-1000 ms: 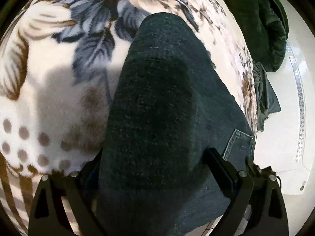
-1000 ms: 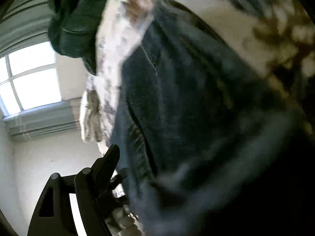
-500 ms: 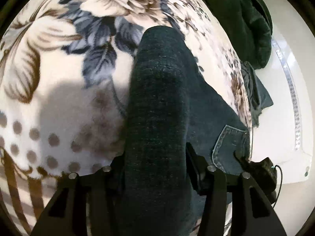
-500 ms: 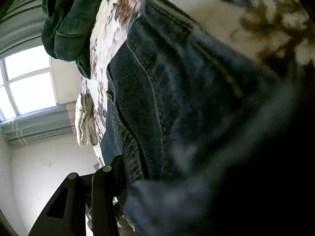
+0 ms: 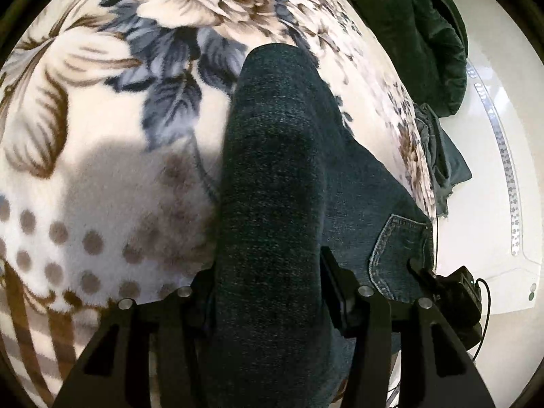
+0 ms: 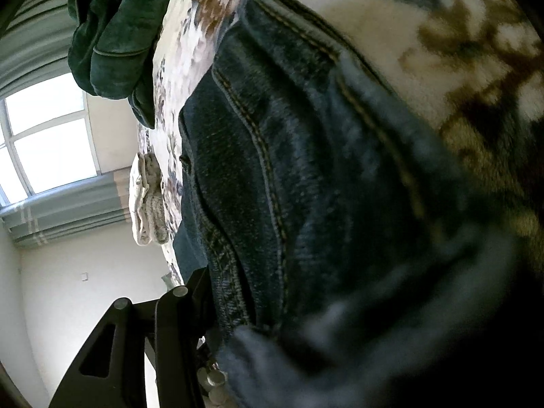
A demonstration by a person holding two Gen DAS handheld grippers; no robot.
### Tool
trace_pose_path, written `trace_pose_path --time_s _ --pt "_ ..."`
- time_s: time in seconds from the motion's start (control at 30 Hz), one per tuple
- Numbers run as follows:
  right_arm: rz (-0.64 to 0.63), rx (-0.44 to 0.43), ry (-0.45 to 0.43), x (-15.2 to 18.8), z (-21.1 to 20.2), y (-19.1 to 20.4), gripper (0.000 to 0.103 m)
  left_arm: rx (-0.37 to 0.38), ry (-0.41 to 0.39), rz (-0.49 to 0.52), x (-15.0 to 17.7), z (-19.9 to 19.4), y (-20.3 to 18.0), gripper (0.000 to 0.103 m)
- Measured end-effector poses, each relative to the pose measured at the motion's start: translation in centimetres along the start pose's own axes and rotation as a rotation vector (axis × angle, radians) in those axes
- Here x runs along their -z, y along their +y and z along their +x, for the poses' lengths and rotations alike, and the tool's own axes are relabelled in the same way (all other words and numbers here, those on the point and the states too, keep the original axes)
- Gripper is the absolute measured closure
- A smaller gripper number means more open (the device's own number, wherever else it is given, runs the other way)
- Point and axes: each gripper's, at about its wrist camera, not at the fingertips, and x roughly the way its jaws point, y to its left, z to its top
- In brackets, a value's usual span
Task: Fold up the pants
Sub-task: 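Grip the folded jeans with both grippers and lift them off the bed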
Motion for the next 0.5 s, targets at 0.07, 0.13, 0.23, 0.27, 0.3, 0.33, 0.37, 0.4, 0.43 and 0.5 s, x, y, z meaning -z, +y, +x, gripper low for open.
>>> trace_pose_path --time_s 0.07,0.13,0.23,0.27,0.3,0.33,0.37,0.4,0.43,0.5 --pt "0.001 0.002 0.001 -0.3 0.0 -0.1 0.048 0.007 0.004 -0.006 -0.1 0.0 0.1 0.055" --pt "0.006 0.003 0.005 -0.6 0.3 -0.1 0.046 0.018 0.009 -0.022 -0.1 0.0 0.3 0.054" --pt "0.018 0.002 0.018 -0.8 0.4 -0.1 0.043 0.021 0.016 -0.033 -0.2 0.2 0.5 0.049" --pt "0.020 0.004 0.019 -1.0 0.5 -0.1 0.042 0.034 0.023 -0.043 -0.3 0.3 0.6 0.048" --pt "0.019 0.006 0.021 -1.1 0.6 0.0 0.040 0.039 0.027 -0.048 -0.4 0.5 0.8 0.048" --pt "0.014 0.009 0.024 -1.2 0.7 0.2 0.037 0.044 0.032 -0.053 -0.5 0.7 0.9 0.046" --pt "0.006 0.018 0.029 -1.3 0.9 0.5 0.036 0.045 0.033 -0.057 -0.5 0.7 0.9 0.049" --pt "-0.002 0.030 0.034 -1.2 1.0 0.8 0.036 0.045 0.029 -0.055 -0.5 0.7 0.8 0.049" --pt "-0.012 0.041 0.035 -1.2 1.1 1.1 0.036 0.040 0.023 -0.043 -0.4 0.6 0.6 0.051" --pt "-0.035 0.060 0.030 -1.3 1.1 1.6 0.041 0.036 0.004 -0.040 -0.1 0.2 0.4 0.059"
